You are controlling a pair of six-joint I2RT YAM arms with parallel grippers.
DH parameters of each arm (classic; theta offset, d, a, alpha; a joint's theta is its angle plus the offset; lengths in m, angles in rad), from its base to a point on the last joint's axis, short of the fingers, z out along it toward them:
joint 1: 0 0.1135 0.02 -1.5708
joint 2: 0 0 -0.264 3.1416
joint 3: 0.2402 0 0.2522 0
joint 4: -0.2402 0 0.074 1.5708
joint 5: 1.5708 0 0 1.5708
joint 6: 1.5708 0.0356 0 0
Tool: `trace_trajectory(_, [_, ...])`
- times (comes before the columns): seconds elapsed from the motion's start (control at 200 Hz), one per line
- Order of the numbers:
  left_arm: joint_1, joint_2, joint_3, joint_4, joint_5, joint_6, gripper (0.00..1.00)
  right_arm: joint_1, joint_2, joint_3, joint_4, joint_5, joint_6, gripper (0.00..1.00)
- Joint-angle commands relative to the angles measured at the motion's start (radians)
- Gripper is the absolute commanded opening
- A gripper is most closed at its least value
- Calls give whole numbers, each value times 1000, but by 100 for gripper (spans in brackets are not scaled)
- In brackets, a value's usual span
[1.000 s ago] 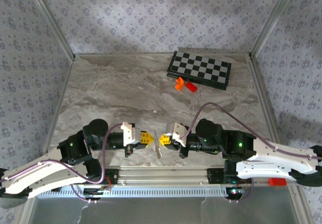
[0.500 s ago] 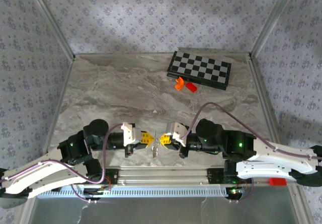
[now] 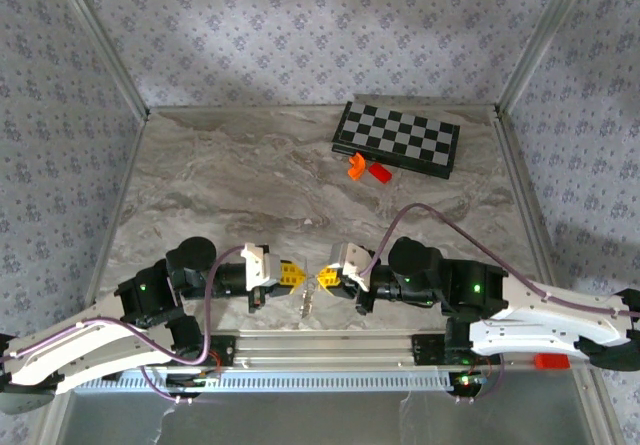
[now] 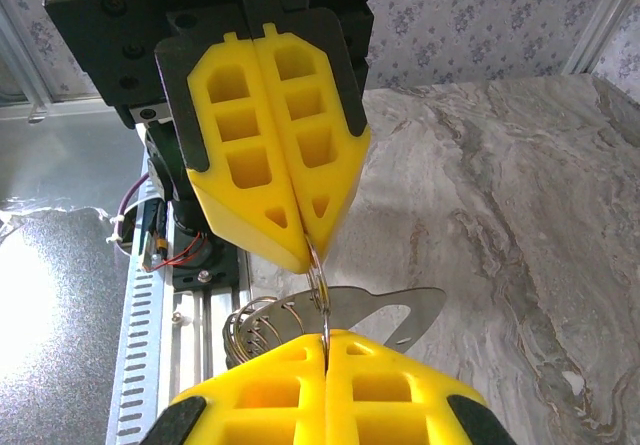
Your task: Put the keys on the keyring
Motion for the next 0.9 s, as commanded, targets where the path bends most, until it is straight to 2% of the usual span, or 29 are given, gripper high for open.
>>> trace_trajectory(0.0, [-5, -17, 5, 36, -1, 5, 0, 4, -4, -3, 31, 2, 16, 0])
trace_trajectory(0.895, [-5, -3, 8, 23, -10, 8, 0, -1, 19, 4, 51, -34, 8, 0])
